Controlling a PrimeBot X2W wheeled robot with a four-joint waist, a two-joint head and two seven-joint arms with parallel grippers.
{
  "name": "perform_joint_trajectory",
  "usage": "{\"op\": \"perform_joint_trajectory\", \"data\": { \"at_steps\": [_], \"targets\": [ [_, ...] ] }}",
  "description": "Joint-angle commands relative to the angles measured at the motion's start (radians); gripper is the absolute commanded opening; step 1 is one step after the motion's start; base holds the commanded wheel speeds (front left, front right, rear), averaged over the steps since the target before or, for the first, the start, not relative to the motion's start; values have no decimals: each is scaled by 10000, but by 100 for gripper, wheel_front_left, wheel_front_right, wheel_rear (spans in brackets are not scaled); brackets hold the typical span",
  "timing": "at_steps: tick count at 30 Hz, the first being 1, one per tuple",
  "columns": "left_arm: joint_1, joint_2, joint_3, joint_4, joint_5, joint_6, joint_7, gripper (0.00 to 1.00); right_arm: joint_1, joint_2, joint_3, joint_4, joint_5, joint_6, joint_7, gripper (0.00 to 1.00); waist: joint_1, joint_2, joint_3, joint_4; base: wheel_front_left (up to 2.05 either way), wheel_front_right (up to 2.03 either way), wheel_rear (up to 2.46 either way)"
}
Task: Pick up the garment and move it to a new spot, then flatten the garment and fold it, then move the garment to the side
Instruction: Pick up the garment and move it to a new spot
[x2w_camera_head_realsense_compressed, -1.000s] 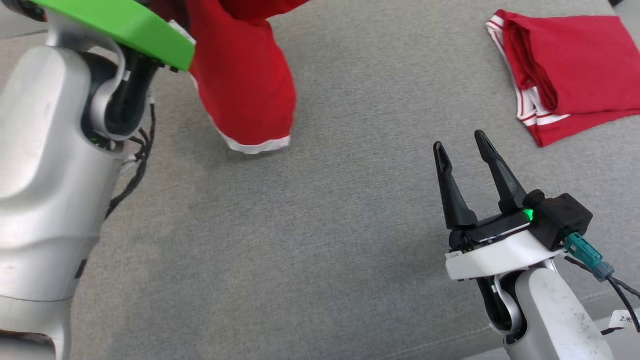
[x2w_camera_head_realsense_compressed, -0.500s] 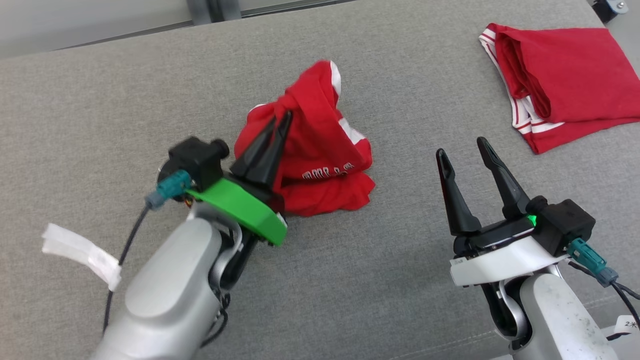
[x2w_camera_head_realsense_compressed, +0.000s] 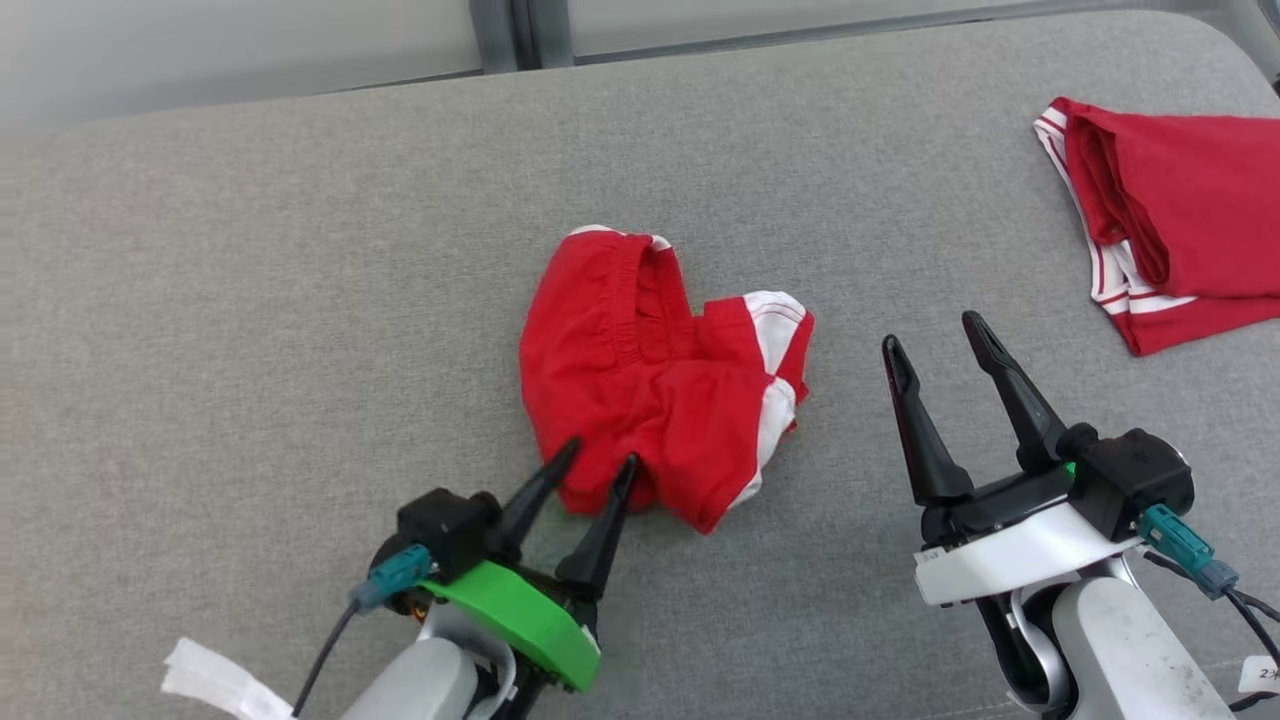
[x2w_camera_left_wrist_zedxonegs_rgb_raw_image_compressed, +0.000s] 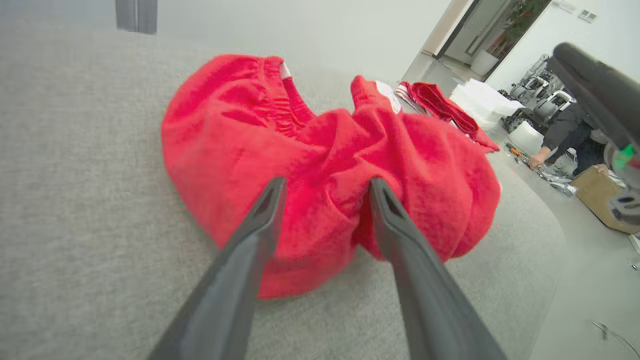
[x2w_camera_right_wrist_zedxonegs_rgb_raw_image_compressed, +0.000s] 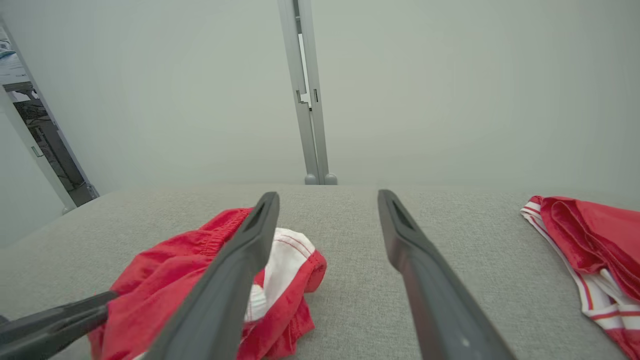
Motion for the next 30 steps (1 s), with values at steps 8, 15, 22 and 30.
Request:
{"op": "perform_joint_trajectory", "data": {
  "at_steps": [8, 15, 22, 30],
  "targets": [
    [1698, -274, 3170, -2822, 1806, 918, -28, 100, 506, 110, -27, 71, -72, -10, 4, 100, 0, 0, -993, 703, 0, 0, 0],
    [3254, -997, 5923, -4493, 3056, 831, -16, 100, 975, 250, -270, -9, -160, -10, 4, 100, 0, 0, -1564, 670, 0, 0, 0],
    [4513, -1198, 7073, -5094, 4302, 421, -15, 100, 1716, 442, -806, -116, -313, -10, 4, 100, 0, 0, -2097, 576, 0, 0, 0],
    [5301, -1188, 6484, -4542, 5146, 646, -17, 100, 2368, 409, -930, -53, -455, -10, 4, 100, 0, 0, -2327, 464, 0, 0, 0]
  ]
}}
